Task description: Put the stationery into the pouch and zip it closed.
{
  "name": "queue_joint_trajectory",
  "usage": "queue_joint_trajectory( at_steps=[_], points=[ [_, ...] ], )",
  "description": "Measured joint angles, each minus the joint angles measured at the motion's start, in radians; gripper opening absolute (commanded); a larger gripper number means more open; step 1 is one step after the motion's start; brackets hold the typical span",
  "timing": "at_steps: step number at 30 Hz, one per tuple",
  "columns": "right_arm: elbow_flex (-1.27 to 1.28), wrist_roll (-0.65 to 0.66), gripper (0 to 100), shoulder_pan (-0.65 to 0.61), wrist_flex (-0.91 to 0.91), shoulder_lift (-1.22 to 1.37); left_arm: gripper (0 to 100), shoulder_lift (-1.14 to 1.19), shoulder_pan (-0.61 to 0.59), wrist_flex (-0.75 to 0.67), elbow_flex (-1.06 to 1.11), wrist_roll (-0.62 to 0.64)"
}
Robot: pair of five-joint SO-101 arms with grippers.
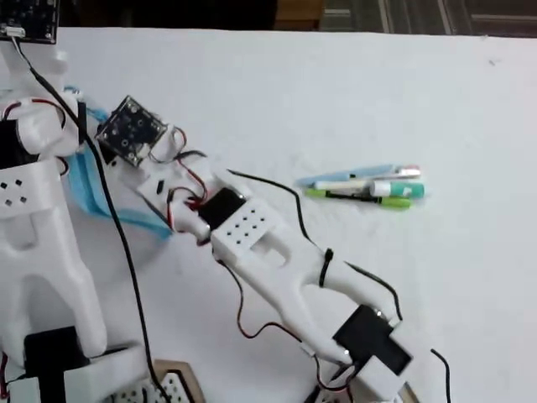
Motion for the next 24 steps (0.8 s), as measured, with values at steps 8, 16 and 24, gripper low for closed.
queue_joint_trajectory(
  at_steps=[8, 16, 24],
  points=[
    [0.077, 0.000, 1.7, -0.005, 0.178, -0.173, 2, 0.000, 0.002, 0.000, 0.000, 0.002],
    [0.390, 0.002, 1.7, 0.002, 0.311, -0.560, 2, 0.061, 0.002, 0.000, -0.011, 0.002],
    [0.628, 0.003, 1.7, 0.098, 0.443, -0.937, 2, 0.075, 0.002, -0.002, -0.012, 0.002]
  ],
)
